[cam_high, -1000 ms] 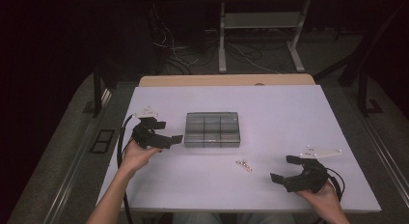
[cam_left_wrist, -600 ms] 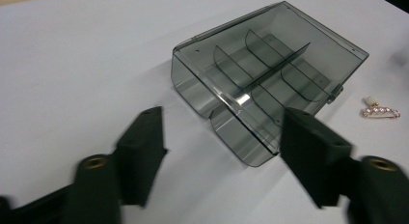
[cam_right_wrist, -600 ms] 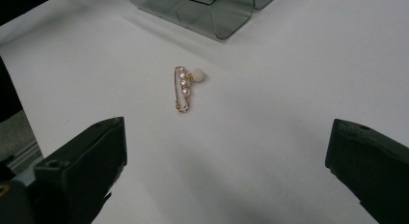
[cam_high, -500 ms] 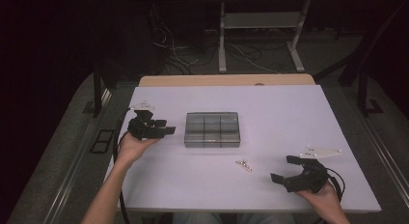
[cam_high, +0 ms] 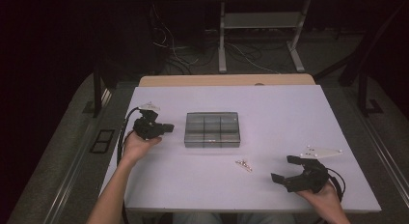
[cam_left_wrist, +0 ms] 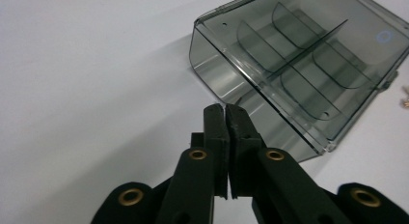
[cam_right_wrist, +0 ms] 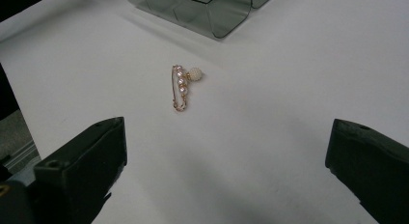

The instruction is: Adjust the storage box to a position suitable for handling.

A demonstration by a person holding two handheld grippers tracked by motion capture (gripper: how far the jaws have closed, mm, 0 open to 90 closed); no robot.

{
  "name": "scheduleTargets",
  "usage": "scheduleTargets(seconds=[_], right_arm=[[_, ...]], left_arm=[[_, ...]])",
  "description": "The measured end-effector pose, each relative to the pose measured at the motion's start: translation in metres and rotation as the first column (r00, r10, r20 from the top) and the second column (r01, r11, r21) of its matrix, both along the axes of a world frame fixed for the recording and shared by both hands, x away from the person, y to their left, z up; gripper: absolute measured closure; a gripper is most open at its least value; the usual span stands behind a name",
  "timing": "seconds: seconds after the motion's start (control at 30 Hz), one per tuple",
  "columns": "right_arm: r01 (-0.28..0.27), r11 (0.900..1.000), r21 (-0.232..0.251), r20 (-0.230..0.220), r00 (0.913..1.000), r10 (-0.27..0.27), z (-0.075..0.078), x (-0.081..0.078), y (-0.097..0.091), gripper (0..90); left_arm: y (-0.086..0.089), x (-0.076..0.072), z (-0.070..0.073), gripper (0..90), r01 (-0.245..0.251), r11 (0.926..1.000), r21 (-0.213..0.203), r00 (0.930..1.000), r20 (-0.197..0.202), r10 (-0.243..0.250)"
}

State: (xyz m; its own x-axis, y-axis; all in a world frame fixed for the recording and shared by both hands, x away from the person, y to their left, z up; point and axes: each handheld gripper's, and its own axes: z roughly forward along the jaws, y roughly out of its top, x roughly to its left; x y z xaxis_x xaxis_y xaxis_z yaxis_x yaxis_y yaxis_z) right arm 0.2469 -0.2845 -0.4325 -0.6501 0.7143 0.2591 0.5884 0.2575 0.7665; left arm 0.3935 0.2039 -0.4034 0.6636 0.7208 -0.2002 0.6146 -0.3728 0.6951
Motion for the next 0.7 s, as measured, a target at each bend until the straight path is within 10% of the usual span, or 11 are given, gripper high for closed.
scheduleTargets(seconds=[0.7], right_arm=[[0.003,1.0,0.001,0.004,1.0,-0.003,0.0,0.0,-0.002,0.8]], left_arm=[[-0.022,0.01,-0.026,88.9,-0.003,0.9999,0.013,0.9998,-0.019,0.003]])
